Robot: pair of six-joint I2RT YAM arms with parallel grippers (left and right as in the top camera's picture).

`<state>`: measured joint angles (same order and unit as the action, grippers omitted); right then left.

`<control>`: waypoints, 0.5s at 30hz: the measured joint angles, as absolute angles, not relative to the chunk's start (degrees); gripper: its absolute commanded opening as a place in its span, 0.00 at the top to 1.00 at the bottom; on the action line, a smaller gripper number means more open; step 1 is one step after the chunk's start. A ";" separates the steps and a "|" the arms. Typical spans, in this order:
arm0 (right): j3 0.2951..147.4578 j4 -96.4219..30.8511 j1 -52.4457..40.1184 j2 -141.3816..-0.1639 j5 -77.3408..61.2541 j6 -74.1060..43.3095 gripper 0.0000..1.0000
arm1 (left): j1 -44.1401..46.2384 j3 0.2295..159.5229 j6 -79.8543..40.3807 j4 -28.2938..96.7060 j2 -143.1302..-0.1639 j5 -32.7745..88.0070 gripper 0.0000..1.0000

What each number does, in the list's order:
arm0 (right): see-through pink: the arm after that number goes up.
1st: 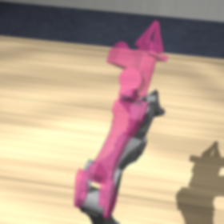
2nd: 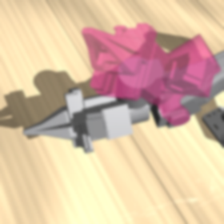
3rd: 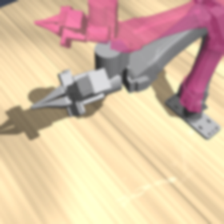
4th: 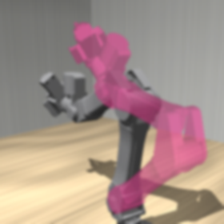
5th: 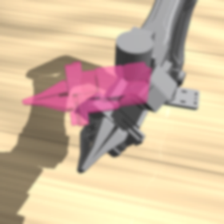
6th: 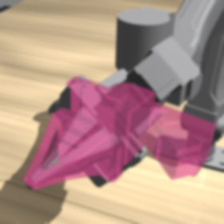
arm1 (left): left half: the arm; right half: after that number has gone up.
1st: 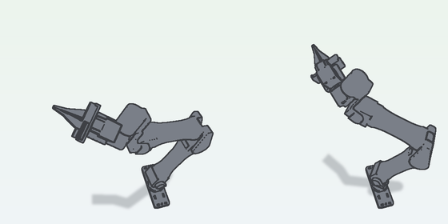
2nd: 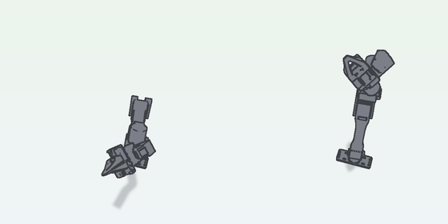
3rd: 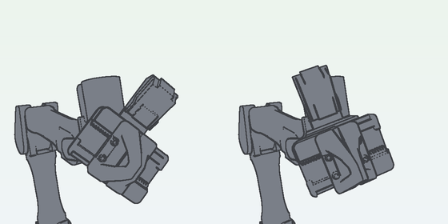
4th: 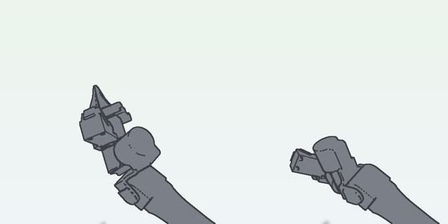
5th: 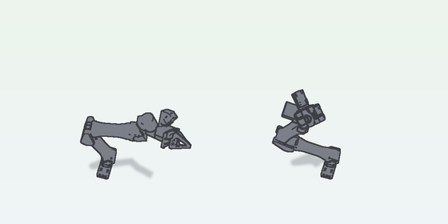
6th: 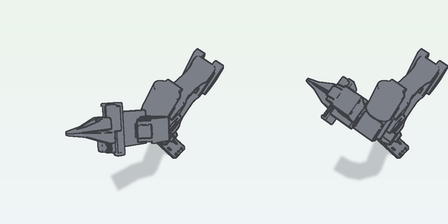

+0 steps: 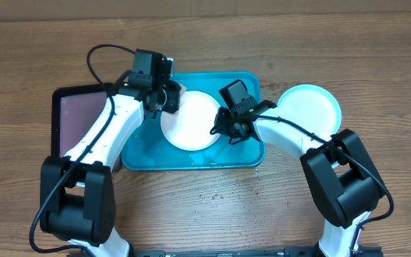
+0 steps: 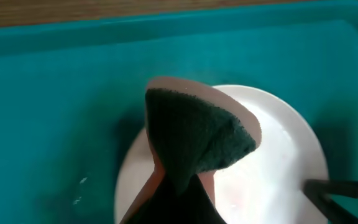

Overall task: Clean dirty plates on tray and stack at the side
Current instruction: 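Scrub the stained white plate with the left sponge while right gripper holds it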

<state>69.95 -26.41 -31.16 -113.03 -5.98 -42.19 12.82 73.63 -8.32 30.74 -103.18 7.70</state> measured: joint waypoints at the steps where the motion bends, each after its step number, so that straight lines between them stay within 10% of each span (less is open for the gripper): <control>1: 69.95 -26.35 -31.16 -113.03 -5.98 -42.22 0.96 | 13.19 73.60 -8.32 30.72 -103.31 8.38 0.96; 15: 69.95 -26.37 -31.16 -113.03 -5.96 -42.19 0.96 | 14.94 73.60 -7.88 27.35 -110.28 4.34 0.96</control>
<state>69.95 -26.37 -31.16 -113.03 -5.96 -42.19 14.94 73.60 -7.88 27.35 -110.28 4.34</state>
